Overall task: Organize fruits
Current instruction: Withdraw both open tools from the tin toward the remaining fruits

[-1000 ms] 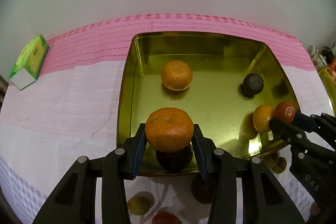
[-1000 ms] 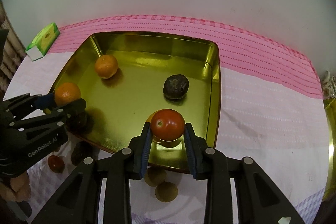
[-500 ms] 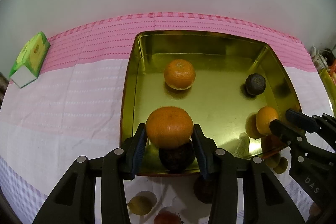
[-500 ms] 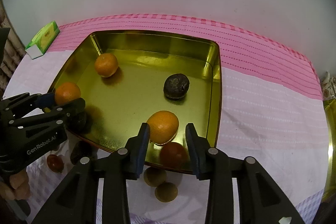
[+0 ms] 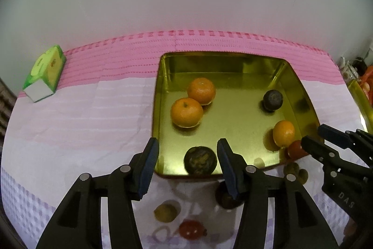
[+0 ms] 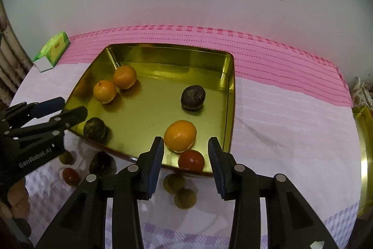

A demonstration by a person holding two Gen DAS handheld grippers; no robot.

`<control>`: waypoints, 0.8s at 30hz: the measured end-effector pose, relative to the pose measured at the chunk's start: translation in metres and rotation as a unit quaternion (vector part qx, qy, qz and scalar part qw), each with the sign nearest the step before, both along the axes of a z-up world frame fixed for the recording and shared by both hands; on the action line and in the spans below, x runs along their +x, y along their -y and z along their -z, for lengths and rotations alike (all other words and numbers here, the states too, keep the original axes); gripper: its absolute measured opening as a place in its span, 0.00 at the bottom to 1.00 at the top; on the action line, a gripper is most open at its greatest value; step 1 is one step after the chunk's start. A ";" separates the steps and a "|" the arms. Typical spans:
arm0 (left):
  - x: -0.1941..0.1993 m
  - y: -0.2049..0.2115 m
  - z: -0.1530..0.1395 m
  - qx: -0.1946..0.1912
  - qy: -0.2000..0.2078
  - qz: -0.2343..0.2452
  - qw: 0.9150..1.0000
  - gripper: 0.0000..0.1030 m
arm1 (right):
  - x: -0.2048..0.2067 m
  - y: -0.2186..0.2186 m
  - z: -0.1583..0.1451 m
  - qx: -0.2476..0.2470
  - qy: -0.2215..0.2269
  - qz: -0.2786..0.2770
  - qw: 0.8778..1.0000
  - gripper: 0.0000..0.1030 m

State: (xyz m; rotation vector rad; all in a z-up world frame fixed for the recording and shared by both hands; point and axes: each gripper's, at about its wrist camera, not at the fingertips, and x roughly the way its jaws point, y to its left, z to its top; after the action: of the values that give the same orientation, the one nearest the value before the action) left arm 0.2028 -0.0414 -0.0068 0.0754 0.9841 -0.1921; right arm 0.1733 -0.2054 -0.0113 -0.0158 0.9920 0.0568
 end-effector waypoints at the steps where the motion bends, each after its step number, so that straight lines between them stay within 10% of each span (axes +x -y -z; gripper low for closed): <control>1: -0.002 -0.003 -0.002 0.001 0.002 -0.003 1.000 0.51 | -0.003 0.001 -0.002 0.000 0.002 0.000 1.000 0.36; 24: -0.100 -0.040 0.028 0.001 -0.029 -0.038 0.999 0.51 | -0.089 0.013 0.026 0.005 -0.022 0.013 1.000 0.36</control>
State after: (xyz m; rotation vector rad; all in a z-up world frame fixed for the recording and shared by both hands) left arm 0.1030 -0.0017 -0.0348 0.0336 1.0440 -0.1233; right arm 0.0844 -0.2186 -0.0369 0.0074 1.0359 0.0393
